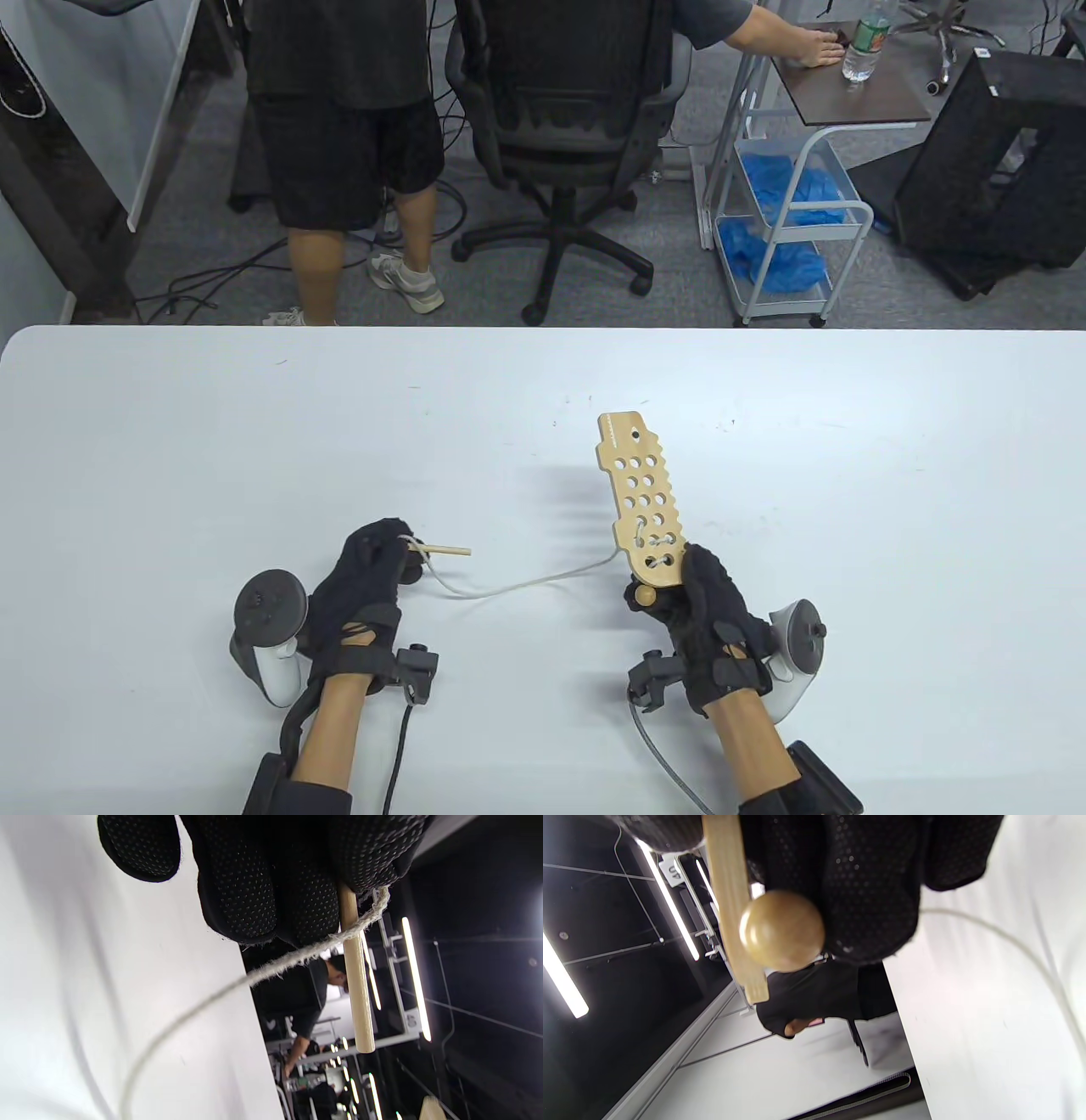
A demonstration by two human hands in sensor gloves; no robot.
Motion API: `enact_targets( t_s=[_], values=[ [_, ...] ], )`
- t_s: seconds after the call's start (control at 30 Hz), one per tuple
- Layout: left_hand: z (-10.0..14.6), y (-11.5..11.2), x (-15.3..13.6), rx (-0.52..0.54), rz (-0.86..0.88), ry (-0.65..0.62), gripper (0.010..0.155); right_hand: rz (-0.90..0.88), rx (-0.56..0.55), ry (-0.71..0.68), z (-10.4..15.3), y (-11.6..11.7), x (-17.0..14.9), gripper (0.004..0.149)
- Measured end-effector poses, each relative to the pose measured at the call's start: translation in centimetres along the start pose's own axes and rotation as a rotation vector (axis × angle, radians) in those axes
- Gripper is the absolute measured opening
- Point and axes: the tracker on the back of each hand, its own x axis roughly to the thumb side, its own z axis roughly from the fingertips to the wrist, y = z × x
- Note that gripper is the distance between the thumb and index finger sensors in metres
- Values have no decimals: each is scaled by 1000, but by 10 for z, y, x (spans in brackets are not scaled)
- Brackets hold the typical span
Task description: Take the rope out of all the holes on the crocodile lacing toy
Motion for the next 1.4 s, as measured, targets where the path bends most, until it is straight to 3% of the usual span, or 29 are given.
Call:
enact_targets(
  t_s=[0.23, 0.53, 1.1, 1.4],
  values=[
    [11, -34, 12, -151, 87, -29, 42, 14, 161, -9, 5, 22, -10, 48],
    [14, -44, 10, -234, 231, 2, 43, 103, 296, -33, 9, 39, -14, 48],
    [14, -60, 8, -451, 381, 38, 43, 125, 405, -47, 12, 50, -14, 48],
    [16, -63, 13, -435, 277, 2, 43, 121, 402, -48, 12, 51, -13, 47]
  ],
)
